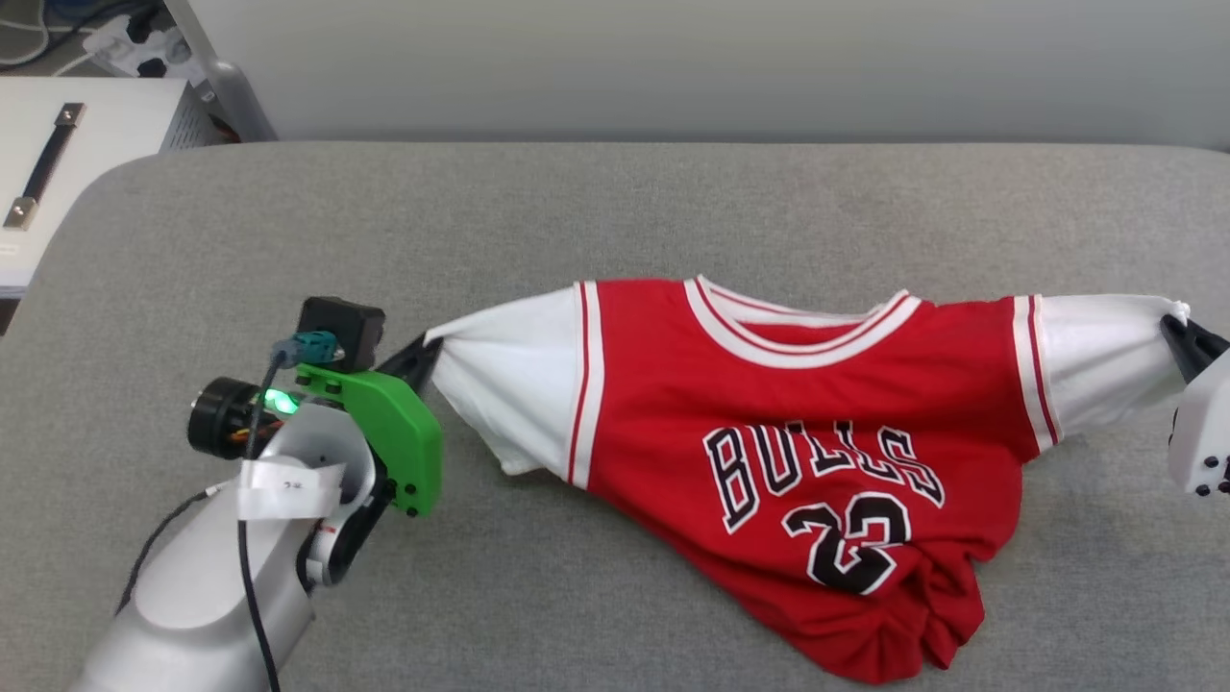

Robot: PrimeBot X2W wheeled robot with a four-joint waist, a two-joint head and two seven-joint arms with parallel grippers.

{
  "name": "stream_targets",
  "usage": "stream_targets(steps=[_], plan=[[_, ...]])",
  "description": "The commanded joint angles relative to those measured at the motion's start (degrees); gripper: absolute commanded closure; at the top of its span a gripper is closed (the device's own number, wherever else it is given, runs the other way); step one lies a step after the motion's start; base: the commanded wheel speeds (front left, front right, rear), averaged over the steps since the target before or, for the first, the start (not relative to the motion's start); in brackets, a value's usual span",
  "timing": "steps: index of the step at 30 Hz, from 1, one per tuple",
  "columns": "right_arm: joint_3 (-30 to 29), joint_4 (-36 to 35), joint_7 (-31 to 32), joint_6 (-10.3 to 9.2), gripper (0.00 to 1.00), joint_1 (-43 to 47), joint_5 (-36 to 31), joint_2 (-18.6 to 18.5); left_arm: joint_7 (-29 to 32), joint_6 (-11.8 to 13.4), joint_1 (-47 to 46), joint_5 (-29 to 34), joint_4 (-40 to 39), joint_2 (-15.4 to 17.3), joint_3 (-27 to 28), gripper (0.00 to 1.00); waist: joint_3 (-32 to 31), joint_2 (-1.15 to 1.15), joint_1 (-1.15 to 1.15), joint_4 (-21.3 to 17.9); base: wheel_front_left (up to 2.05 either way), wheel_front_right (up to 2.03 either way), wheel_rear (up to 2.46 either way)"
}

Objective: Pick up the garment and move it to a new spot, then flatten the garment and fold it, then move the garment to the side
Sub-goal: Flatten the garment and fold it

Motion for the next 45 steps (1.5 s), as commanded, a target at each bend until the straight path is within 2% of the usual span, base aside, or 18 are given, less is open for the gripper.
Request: stream_targets(steps=[1,11,19,24,32,41,45], plan=[[0.2,-0.4,-1.0,-0.04,1.00,-0.8,0.6,-0.8,-1.2,0.6,0.4,-0.3,-1.4,1.3,1.0,1.00,-3.2,0.00,0.00,0.3,0.00,0.00,0.00],[0.5,-2.9,-4.5,-0.04,1.00,-5.0,2.7,-3.2,-6.5,3.8,0.7,0.2,-15.6,8.2,7.4,1.00,-8.3,0.00,0.00,-0.7,0.00,0.00,0.00],[-0.1,-5.0,-5.3,-0.04,1.00,-10.5,4.4,-4.0,-6.1,7.9,0.1,0.6,-27.3,12.0,11.7,1.00,-8.8,0.00,0.00,-1.7,0.00,0.00,0.00],[0.3,-5.5,-5.5,-0.04,1.00,-15.8,3.8,-4.7,-4.8,9.0,-1.7,0.0,-31.1,13.9,14.0,1.00,-7.0,0.00,0.00,-2.1,0.00,0.00,0.00],[1.1,-3.0,-5.3,-0.04,1.00,-26.7,3.5,-5.1,-2.6,6.2,-10.2,-0.3,-31.3,17.2,16.8,1.00,-0.7,0.00,0.00,-2.3,0.00,0.00,0.00],[3.9,3.9,-8.3,-0.04,1.00,-43.8,0.2,-4.4,-0.9,-0.4,-25.3,-0.1,-25.6,19.2,17.9,1.00,11.5,0.00,0.00,-3.1,0.00,0.00,0.00],[2.6,9.5,-12.0,-0.04,1.00,-51.5,-1.8,-1.4,-1.1,-2.7,-33.0,0.4,-21.7,18.5,18.1,1.00,16.3,0.00,0.00,-3.7,0.00,0.00,0.00]])
